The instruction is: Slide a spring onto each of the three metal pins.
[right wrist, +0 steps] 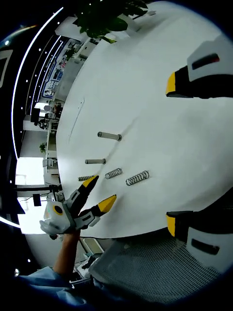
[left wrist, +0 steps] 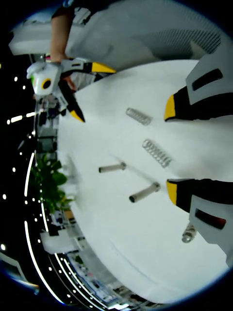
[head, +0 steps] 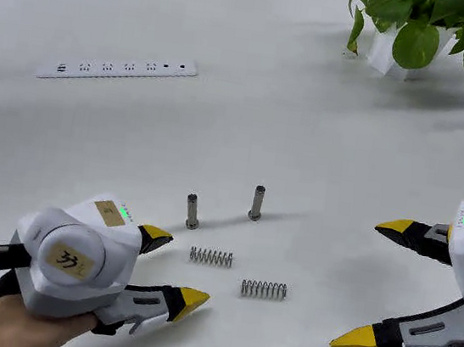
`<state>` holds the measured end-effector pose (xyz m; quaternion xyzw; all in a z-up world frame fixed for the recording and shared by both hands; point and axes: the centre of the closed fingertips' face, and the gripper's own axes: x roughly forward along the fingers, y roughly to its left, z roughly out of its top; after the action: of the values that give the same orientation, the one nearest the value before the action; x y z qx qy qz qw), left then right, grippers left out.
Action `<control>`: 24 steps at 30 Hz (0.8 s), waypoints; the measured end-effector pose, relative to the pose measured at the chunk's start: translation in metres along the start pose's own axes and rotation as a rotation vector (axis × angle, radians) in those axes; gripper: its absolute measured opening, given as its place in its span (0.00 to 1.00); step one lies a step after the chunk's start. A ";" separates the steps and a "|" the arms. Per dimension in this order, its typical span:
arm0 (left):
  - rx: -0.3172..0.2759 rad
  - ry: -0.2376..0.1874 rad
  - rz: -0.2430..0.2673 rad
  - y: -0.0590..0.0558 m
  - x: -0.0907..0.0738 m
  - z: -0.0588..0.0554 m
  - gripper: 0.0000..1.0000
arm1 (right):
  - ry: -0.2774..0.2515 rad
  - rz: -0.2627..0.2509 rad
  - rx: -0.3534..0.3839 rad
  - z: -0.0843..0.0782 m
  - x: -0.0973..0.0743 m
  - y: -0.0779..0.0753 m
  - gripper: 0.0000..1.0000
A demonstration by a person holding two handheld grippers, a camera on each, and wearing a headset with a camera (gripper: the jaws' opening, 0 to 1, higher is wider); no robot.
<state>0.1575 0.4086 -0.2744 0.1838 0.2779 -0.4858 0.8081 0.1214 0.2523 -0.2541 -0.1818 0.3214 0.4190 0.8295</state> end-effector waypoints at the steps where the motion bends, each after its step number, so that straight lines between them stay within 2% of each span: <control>1: 0.005 0.006 -0.004 0.000 0.002 0.001 0.46 | -0.003 -0.001 0.005 -0.001 0.000 0.000 0.98; 3: 0.016 0.017 -0.006 0.002 0.006 0.003 0.45 | -0.004 -0.002 0.010 -0.002 -0.001 0.001 0.98; 6: 0.052 0.074 -0.011 0.004 0.011 -0.002 0.44 | -0.008 -0.009 0.021 -0.003 -0.002 0.001 0.98; 7: 0.058 0.075 -0.010 0.005 0.012 -0.002 0.43 | -0.010 -0.010 0.023 -0.004 -0.002 0.001 0.98; 9: 0.063 0.106 -0.016 0.007 0.013 -0.004 0.40 | -0.010 -0.011 0.026 -0.005 -0.003 0.002 0.98; 13: 0.069 0.133 -0.023 0.008 0.015 -0.003 0.36 | -0.012 -0.014 0.034 -0.007 -0.004 0.003 0.98; 16: 0.119 0.172 -0.042 0.010 0.017 -0.005 0.35 | -0.017 -0.015 0.044 -0.008 -0.005 0.005 0.98; 19: 0.130 0.212 -0.076 0.008 0.019 -0.007 0.32 | -0.019 -0.017 0.050 -0.010 -0.005 0.006 0.98; 22: 0.168 0.238 -0.087 0.009 0.020 -0.009 0.32 | -0.024 -0.019 0.056 -0.011 -0.005 0.006 0.98; 24: 0.168 0.241 -0.098 0.008 0.022 -0.008 0.31 | -0.029 -0.023 0.064 -0.012 -0.005 0.005 0.98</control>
<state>0.1712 0.4018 -0.2947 0.2939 0.3401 -0.5204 0.7260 0.1100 0.2453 -0.2598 -0.1529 0.3205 0.4015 0.8442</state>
